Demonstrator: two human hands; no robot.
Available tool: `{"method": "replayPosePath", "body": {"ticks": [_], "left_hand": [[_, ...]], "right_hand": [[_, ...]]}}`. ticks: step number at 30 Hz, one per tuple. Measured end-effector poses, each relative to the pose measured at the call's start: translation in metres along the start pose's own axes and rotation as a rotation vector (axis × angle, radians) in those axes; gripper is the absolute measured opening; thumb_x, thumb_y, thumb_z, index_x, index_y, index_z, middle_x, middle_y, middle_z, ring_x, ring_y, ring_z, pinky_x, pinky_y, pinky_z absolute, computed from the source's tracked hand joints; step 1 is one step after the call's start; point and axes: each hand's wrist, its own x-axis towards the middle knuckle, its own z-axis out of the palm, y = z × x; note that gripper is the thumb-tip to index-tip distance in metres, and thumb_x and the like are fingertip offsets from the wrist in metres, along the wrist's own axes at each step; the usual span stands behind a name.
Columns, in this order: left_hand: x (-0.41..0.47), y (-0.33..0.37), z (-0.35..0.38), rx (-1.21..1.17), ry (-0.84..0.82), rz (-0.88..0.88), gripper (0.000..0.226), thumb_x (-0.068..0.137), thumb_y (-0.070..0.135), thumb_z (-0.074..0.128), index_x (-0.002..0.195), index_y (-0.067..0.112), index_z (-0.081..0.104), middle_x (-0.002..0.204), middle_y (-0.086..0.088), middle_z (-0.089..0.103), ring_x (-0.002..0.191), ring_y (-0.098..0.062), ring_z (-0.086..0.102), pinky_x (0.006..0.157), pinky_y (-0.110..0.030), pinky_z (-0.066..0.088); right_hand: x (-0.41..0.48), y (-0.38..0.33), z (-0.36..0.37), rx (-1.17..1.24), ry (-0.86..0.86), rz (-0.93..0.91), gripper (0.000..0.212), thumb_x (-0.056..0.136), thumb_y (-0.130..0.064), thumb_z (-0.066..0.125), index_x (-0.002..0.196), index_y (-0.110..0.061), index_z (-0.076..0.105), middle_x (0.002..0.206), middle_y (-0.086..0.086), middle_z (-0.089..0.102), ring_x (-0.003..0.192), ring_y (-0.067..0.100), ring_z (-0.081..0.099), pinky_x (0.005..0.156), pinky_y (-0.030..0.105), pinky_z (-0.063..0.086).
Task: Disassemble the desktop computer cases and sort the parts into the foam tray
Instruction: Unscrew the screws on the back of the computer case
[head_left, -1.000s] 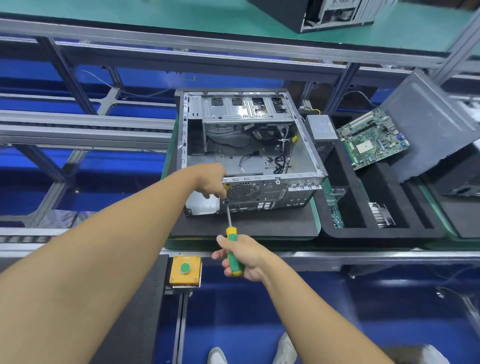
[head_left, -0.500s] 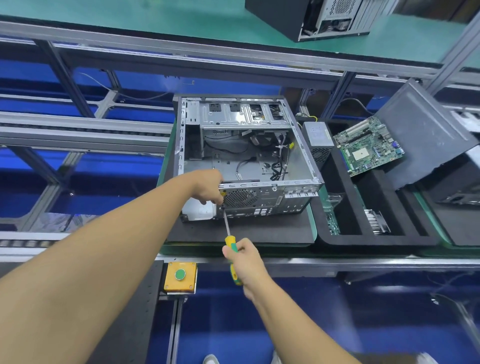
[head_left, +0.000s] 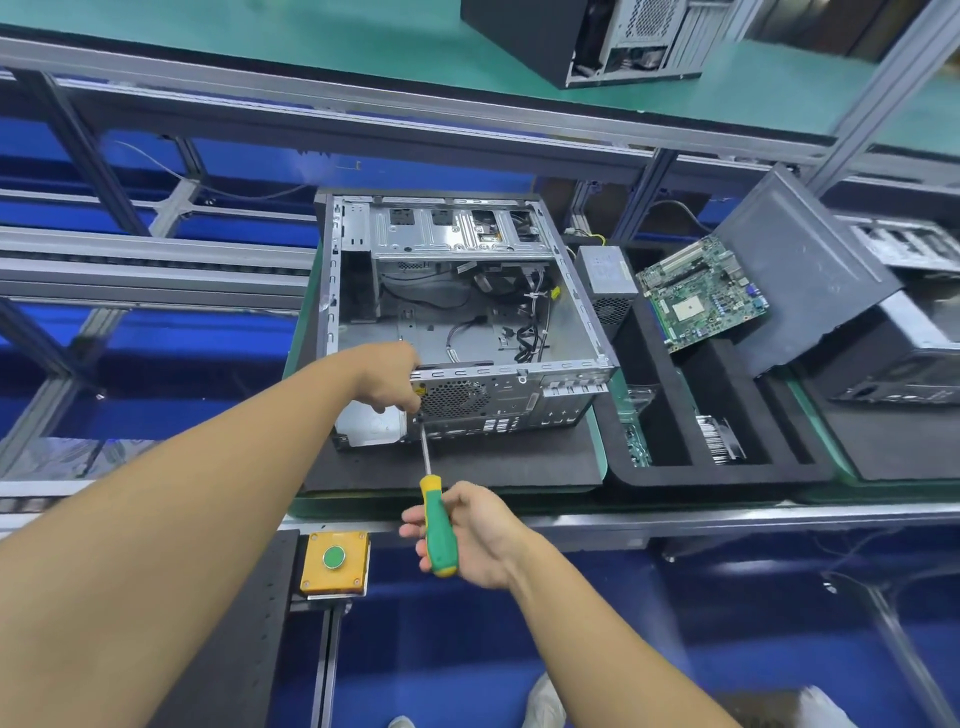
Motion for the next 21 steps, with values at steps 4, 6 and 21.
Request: {"method": "replayPosePath", "body": {"ticks": [4, 6, 21], "left_hand": [[-0.001, 0.000, 0.001, -0.004, -0.003, 0.005, 0.020, 0.081, 0.023, 0.072, 0.092, 0.008, 0.068, 0.086, -0.008, 0.073, 0.058, -0.015, 0.069, 0.051, -0.025, 0.051], [-0.001, 0.000, 0.001, -0.008, -0.001, 0.009, 0.021, 0.081, 0.023, 0.071, 0.095, 0.007, 0.068, 0.086, -0.008, 0.073, 0.061, -0.017, 0.070, 0.053, -0.026, 0.053], [-0.001, 0.000, 0.004, 0.056, 0.040, 0.007, 0.020, 0.081, 0.026, 0.070, 0.078, 0.010, 0.059, 0.061, -0.002, 0.061, 0.047, -0.014, 0.056, 0.048, -0.025, 0.041]], "right_hand": [[-0.002, 0.007, -0.005, 0.017, 0.004, -0.060, 0.029, 0.106, -0.018, 0.040, 0.111, 0.000, 0.062, 0.104, 0.013, 0.071, 0.070, 0.019, 0.060, 0.065, 0.032, 0.053], [0.000, 0.011, -0.002, -0.021, 0.105, -0.122, 0.021, 0.103, -0.015, 0.049, 0.108, -0.002, 0.065, 0.104, 0.010, 0.070, 0.071, 0.019, 0.059, 0.064, 0.031, 0.053], [0.018, 0.017, 0.040, -0.224, 0.354, -0.188, 0.026, 0.099, -0.035, 0.061, 0.108, -0.013, 0.050, 0.086, 0.004, 0.064, 0.061, 0.014, 0.060, 0.053, 0.028, 0.057]]}}
